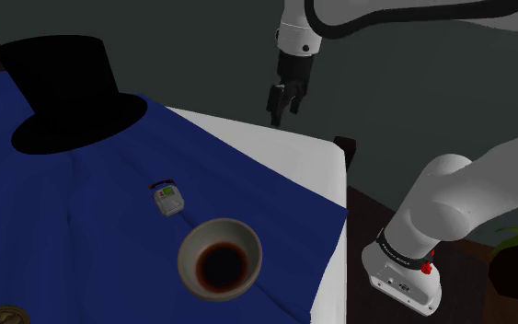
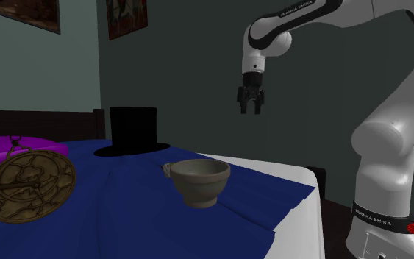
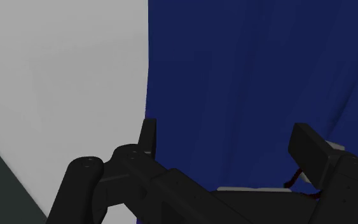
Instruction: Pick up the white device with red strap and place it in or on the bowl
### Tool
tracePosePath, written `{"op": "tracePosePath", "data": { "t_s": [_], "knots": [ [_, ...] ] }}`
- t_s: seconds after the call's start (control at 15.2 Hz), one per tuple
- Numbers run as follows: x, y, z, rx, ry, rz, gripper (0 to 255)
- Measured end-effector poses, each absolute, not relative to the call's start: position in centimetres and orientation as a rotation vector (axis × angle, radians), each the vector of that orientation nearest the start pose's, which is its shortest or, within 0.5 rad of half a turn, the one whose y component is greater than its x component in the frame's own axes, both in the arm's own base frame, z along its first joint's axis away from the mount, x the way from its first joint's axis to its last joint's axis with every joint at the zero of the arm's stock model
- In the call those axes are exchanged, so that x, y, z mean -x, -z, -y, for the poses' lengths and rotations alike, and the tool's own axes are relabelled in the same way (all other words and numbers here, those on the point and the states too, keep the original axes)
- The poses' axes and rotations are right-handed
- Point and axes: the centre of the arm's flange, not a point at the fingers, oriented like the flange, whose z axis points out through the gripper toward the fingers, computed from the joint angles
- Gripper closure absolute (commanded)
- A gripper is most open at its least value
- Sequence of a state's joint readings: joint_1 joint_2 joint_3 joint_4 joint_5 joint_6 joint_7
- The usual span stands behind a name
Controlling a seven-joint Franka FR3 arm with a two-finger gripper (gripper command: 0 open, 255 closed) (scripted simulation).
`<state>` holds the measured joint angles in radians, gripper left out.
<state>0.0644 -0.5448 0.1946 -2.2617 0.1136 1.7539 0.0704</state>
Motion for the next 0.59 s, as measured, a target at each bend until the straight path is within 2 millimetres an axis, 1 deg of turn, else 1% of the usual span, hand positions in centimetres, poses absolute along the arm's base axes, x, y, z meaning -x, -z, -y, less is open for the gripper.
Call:
{"op": "tracePosePath", "data": {
  "t_s": [0.2, 0.33, 0.53, 0.59],
  "knots": [
    [-38.8, -54.7, -15.3, 3.12, 0.04, 0.218, 0],
    [-40.0, -53.1, -17.6, 3.121, 0.037, 0.215, 0],
    [-41.5, -51.4, -20.5, 3.124, 0.034, 0.209, 0],
    [-42.0, -51.2, -21.8, 3.125, 0.032, 0.208, 0]
  ]
}}
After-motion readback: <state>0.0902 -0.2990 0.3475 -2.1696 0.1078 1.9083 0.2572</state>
